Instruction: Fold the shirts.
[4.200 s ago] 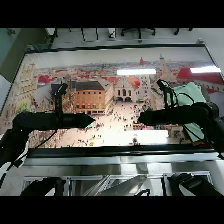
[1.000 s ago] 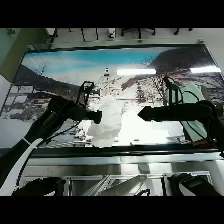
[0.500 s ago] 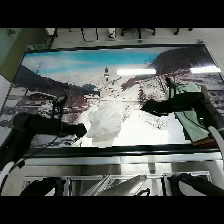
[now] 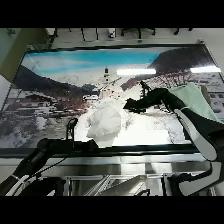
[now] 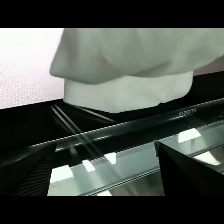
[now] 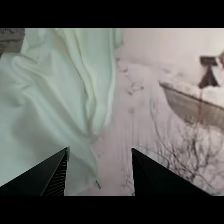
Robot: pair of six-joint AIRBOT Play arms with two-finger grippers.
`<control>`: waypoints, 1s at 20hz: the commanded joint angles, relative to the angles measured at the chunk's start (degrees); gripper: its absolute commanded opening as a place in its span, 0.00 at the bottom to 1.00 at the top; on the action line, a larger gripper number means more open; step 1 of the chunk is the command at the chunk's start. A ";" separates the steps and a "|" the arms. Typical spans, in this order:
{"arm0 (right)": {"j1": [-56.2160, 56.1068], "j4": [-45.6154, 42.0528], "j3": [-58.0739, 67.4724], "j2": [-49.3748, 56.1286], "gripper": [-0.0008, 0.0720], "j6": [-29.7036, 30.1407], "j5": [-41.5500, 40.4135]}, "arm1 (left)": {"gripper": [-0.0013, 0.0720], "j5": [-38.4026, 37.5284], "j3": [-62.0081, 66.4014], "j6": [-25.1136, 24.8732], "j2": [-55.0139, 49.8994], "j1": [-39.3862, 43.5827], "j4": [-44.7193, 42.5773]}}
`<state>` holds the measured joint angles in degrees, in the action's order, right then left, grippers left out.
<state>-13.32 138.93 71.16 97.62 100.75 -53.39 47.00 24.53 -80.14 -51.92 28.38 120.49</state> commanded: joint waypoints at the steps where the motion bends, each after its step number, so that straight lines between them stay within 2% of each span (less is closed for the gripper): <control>1: -2.60 0.83 7.41 6.43 0.61 -1.03 0.33 | 0.96 -4.20 1.14 0.07 -7.96 2.75 1.07; 3: -3.50 0.85 10.27 8.66 0.61 -1.11 0.35 | 0.96 -5.88 4.24 0.00 -11.96 2.99 0.76; 4: -3.78 0.85 11.52 9.81 0.61 -1.11 0.33 | 0.90 -6.16 5.70 -0.52 -13.68 2.99 0.52; 5: -4.00 0.87 12.46 10.93 0.61 -1.40 0.33 | 0.69 -6.32 7.06 -1.55 -15.52 2.99 0.52; 6: -4.07 0.96 13.11 11.89 0.61 -1.77 0.28 | 0.59 -6.38 8.02 -1.70 -17.18 2.99 0.52; 7: -4.04 1.25 13.29 12.61 0.61 -1.77 0.33 | 0.59 -6.36 8.90 -1.70 -18.93 2.99 0.55; 8: -4.04 1.25 13.38 13.16 0.61 -1.75 0.31 | 0.54 -6.10 9.66 -1.70 -20.31 2.99 0.57; 9: -4.04 1.25 13.38 13.49 0.60 -1.75 0.31 | 0.31 -5.88 10.38 -1.73 -21.29 2.99 0.55; 10: -4.04 1.22 13.38 13.53 0.41 -1.73 0.44 | 0.15 -5.88 10.88 -1.99 -21.66 2.99 0.52; 11: -4.04 1.25 13.42 13.51 0.25 -1.73 1.16 | 0.04 -5.77 11.28 -2.89 -21.46 2.99 0.55; 14: -3.87 1.22 14.23 13.51 0.04 -1.68 4.83 | 0.04 -4.28 12.41 -3.56 -18.23 2.99 -1.42; 17: -3.54 1.22 17.46 13.31 0.04 -0.33 5.90 | 0.04 0.68 12.41 -2.56 -11.45 -0.07 -5.62; 20: -2.16 1.20 22.62 11.30 0.04 0.68 4.07 | 0.04 6.69 12.39 -2.23 -2.21 -7.54 -6.80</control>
<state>-16.47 140.09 89.86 110.30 100.20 -48.82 48.03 36.73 -82.89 -61.19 25.93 115.50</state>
